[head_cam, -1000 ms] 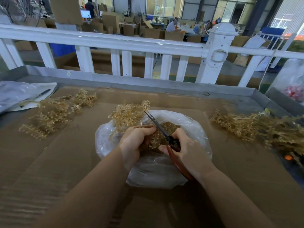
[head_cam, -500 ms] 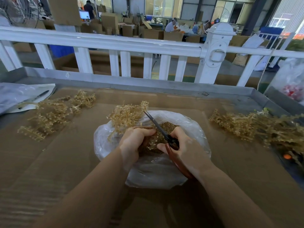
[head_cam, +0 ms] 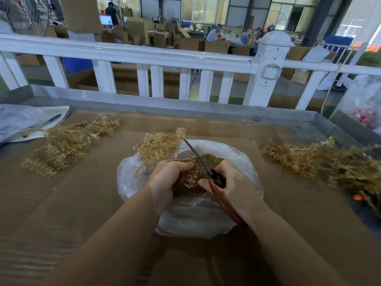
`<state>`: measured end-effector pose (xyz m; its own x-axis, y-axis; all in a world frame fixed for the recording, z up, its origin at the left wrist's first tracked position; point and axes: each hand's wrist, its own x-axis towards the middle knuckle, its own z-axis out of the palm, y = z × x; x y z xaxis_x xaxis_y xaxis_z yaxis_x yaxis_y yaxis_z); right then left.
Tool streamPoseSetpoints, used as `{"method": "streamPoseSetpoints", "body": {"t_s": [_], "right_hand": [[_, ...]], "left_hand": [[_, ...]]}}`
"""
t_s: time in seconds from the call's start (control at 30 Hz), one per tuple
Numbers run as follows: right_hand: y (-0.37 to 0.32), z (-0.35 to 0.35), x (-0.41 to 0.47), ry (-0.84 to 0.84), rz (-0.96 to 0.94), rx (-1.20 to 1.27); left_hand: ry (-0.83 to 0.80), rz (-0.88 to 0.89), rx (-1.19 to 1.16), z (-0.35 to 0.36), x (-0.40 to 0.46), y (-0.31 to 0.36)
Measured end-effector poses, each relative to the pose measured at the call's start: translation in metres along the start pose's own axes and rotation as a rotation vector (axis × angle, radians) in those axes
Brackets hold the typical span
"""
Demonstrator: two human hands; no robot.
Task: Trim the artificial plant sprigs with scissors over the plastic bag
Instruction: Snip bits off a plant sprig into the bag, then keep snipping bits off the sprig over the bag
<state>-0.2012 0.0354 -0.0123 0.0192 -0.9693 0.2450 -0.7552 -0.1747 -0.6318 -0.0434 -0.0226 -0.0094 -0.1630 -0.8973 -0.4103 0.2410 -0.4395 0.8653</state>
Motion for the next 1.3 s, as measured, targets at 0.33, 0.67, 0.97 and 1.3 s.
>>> {"method": "streamPoseSetpoints", "body": {"t_s": [0.33,0.67,0.97,1.3], "right_hand": [[0.003,0.008,-0.013,0.099,0.048,-0.178],[-0.005,0.003,-0.009,0.182,0.081,-0.048],[-0.023,-0.008,0.01,0.224,0.098,0.133],[-0.022,-0.013,0.026,0.276,0.169,0.386]], "left_hand": [[-0.039,0.093,-0.069,-0.012,-0.009,-0.014],[-0.129,0.141,-0.186,-0.012,-0.006,-0.011],[-0.136,0.294,-0.081,-0.001,0.001,-0.009],[-0.239,0.233,-0.028,-0.002,-0.006,0.006]]}}
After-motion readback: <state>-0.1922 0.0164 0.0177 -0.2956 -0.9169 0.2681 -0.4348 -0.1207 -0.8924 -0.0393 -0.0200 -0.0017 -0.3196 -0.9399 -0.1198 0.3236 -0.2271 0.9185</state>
